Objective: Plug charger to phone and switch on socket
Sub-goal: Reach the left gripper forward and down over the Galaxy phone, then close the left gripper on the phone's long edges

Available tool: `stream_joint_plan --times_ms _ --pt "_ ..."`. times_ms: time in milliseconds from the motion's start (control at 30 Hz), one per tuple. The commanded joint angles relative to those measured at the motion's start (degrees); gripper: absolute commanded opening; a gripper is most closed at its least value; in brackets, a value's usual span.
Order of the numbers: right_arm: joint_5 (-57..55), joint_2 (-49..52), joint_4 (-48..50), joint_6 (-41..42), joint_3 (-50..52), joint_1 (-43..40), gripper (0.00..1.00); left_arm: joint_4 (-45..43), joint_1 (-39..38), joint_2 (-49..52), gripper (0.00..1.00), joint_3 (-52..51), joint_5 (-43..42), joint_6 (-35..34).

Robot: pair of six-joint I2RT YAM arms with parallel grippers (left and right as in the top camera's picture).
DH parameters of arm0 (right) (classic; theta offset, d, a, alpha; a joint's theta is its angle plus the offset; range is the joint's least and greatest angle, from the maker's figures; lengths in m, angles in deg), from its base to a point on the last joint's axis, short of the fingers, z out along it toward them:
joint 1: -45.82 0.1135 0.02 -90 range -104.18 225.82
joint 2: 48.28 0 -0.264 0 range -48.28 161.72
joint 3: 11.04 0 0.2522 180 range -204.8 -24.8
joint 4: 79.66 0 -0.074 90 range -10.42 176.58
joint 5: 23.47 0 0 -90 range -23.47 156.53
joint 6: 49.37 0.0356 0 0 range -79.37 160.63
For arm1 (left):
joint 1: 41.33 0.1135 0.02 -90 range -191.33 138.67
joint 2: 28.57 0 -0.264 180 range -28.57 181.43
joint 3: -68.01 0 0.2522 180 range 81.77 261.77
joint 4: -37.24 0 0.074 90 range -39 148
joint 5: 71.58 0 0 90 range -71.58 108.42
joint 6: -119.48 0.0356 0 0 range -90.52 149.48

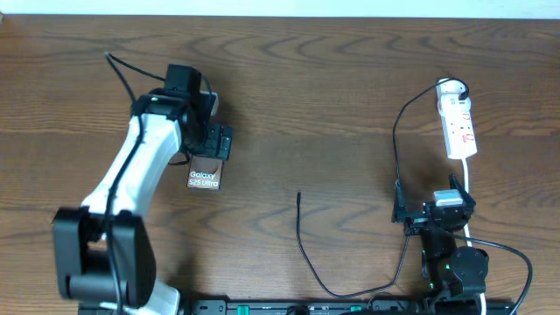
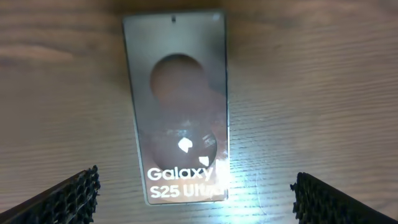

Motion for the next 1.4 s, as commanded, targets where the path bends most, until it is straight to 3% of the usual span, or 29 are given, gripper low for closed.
stream_joint_plan --times_ms 0,267,1367 --pt "-0.4 0.0 -0.3 -0.6 0.0 -0.2 0.99 0.0 0.0 3.4 0.98 -0.6 0.5 -2.3" --pt "-0.4 0.0 -0.3 -0.6 0.0 -0.2 0.99 -1.3 0.0 5.9 0.98 -0.6 3.3 -6.1" --pt "-0.4 0.0 -0.3 -0.6 0.0 -0.2 0.99 -2.3 -1.0 9.5 0.98 -1.8 3.3 -6.1"
